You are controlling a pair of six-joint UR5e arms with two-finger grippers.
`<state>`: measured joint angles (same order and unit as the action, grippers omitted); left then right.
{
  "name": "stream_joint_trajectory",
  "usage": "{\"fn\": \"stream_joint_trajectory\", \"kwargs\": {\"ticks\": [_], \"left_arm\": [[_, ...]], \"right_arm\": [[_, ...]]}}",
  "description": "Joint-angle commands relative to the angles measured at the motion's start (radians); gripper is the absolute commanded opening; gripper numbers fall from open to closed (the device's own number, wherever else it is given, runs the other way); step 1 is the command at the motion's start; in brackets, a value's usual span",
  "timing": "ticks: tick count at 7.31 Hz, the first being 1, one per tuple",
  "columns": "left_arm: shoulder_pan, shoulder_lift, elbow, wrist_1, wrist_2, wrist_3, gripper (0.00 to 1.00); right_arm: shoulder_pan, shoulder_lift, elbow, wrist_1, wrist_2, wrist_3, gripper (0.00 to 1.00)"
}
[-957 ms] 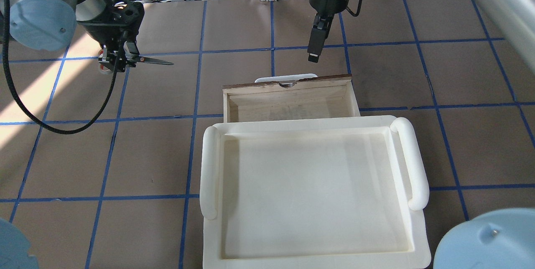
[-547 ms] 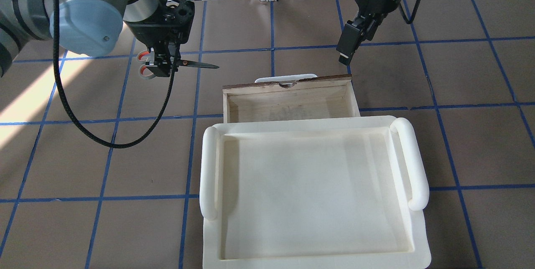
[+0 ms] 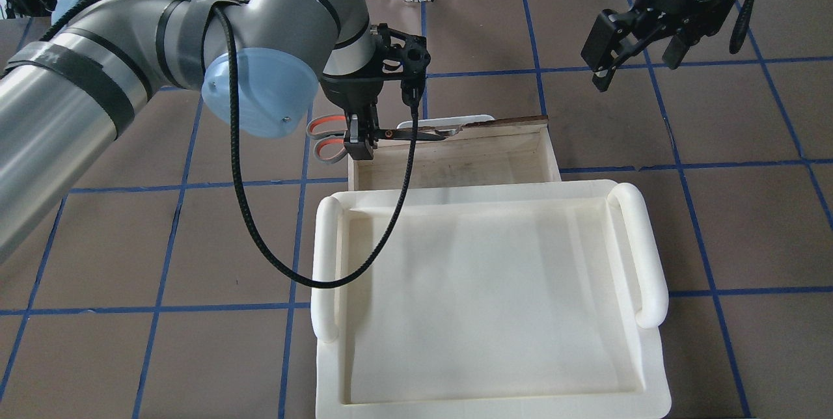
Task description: Place scissors in drawer with both arms
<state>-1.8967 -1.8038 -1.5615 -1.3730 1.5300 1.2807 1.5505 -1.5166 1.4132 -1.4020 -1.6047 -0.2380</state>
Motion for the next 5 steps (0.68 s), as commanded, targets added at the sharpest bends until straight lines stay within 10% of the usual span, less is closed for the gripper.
{"fn": "stream_joint_trajectory", "kwargs": {"ticks": [1,5], "left_arm": [[-0.077,-0.017,-0.006,0.000,-0.011,-0.090,0.00],[-0.081,-0.032,-0.048,0.011,-0.058,-0.093,0.00]], "right_arm": [[0.000,-0.010,0.003,-0.002,0.006,0.208,1.00],[0.057,-0.049,0.039,-0.109,0.057,0.247,1.00]]}}
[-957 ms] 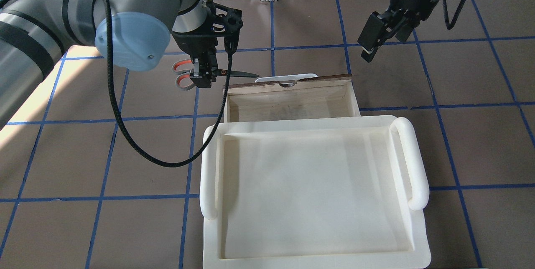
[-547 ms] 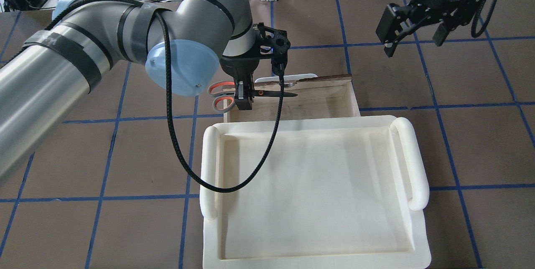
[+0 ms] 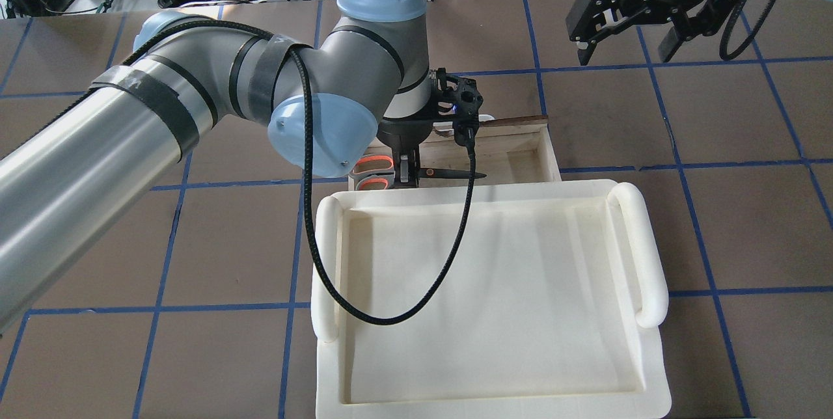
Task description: Place scissors in drawer with both arms
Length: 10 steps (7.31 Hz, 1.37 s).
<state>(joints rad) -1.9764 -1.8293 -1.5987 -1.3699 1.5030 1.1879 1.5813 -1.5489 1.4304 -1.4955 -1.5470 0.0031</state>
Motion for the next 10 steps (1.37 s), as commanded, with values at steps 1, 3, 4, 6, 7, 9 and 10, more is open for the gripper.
{"fn": "stream_joint_trajectory", "kwargs": {"ticks": [1,3,4,6,7,9,10], "left_arm": [[-0.001,-0.017,-0.010,0.011,-0.033,0.001,0.00],[-0.001,-0.041,-0.010,0.014,-0.035,0.004,0.00],[-0.001,-0.050,-0.010,0.015,-0.038,-0.001,0.00],[-0.002,-0.056,-0.012,0.021,-0.058,-0.001,0.70],[-0.007,-0.054,-0.012,0.023,-0.056,-0.001,0.81],[-0.005,-0.030,-0.001,0.023,-0.059,-0.048,0.85],[0.005,-0.009,0.011,0.015,-0.060,-0.075,0.85]], "right_arm": [[0.028,-0.029,0.045,-0.038,-0.001,0.008,1.00],[0.028,-0.031,0.051,-0.055,-0.004,0.008,1.00],[0.028,-0.031,0.051,-0.055,-0.001,0.006,1.00],[0.028,-0.031,0.051,-0.057,0.004,0.005,1.00],[0.028,-0.027,0.051,-0.057,0.004,0.003,1.00],[0.028,-0.026,0.053,-0.057,0.005,0.003,1.00],[0.028,-0.026,0.053,-0.057,0.002,0.005,1.00]]}}
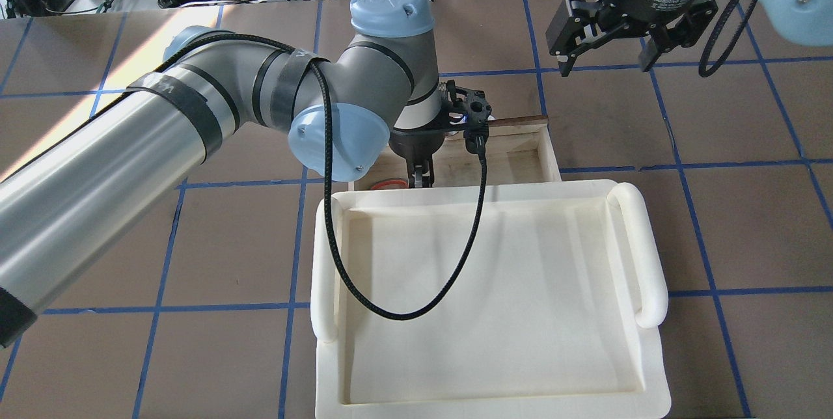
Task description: Place scissors in drawer with both arms
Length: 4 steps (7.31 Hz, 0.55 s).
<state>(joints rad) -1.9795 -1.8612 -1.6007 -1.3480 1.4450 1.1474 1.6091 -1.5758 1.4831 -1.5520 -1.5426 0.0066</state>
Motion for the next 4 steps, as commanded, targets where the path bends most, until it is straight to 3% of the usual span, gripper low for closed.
{"fn": "stream_joint_trajectory", "kwargs": {"ticks": [1,3,4], "left_arm": [[0.017,0.040,0.040,-0.013,0.002,-0.136,0.85],[0.025,0.095,0.092,-0.014,0.002,-0.506,0.86],[0.069,0.118,0.108,-0.016,0.000,-0.578,0.86]], "right_arm": [[0.000,0.000,0.000,0.000,-0.007,0.003,1.00],[0.000,0.002,-0.001,-0.002,-0.007,0.003,1.00],[0.000,0.002,0.000,-0.002,-0.008,0.003,1.00]]}}
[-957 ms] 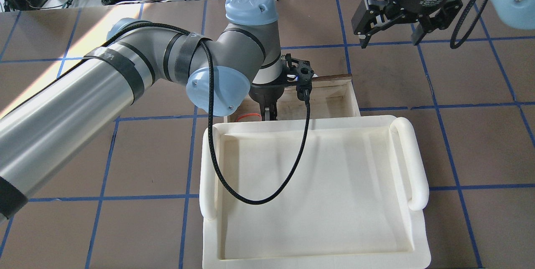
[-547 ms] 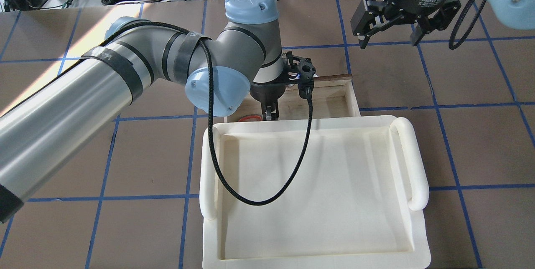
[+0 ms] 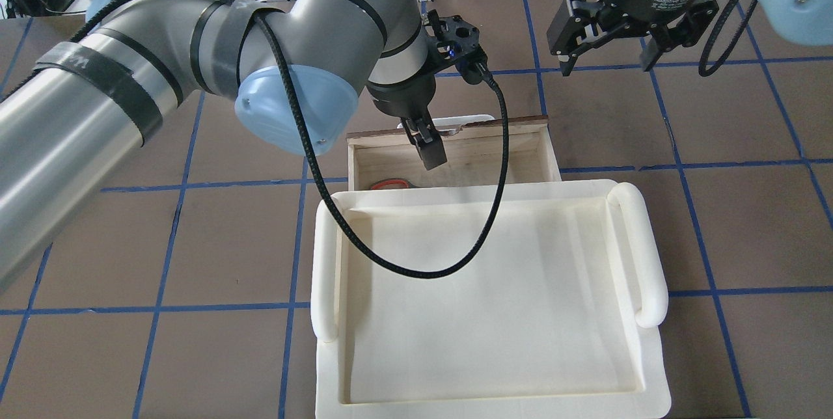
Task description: Place scissors in drawer with both arms
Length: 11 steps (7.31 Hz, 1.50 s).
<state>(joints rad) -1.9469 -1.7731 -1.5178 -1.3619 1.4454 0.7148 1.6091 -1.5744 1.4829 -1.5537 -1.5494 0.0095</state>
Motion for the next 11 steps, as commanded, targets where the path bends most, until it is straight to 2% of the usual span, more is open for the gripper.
{"fn": "stream_joint_trajectory", "kwargs": {"ticks": [1,3,6,7,8,11], "left_arm": [[0.083,0.056,0.028,-0.002,0.012,-0.310,1.00],[0.167,0.095,0.030,-0.055,0.021,-0.491,1.00],[0.345,0.149,0.008,-0.082,0.035,-0.545,1.00],[0.385,0.158,0.010,-0.082,0.115,-0.538,1.00],[0.407,0.168,0.008,-0.133,0.127,-0.540,1.00],[0.421,0.204,-0.037,-0.149,0.107,-0.614,1.00]], "right_arm": [[0.000,0.002,0.000,0.000,-0.004,-0.005,1.00],[0.000,0.010,0.000,-0.034,-0.004,-0.013,1.00],[0.000,0.011,0.000,-0.035,-0.004,-0.014,1.00],[0.000,0.011,0.000,-0.034,-0.004,-0.014,1.00],[0.000,0.013,0.000,-0.034,-0.004,-0.014,1.00],[0.000,0.013,0.002,-0.034,-0.004,-0.014,1.00]]}}
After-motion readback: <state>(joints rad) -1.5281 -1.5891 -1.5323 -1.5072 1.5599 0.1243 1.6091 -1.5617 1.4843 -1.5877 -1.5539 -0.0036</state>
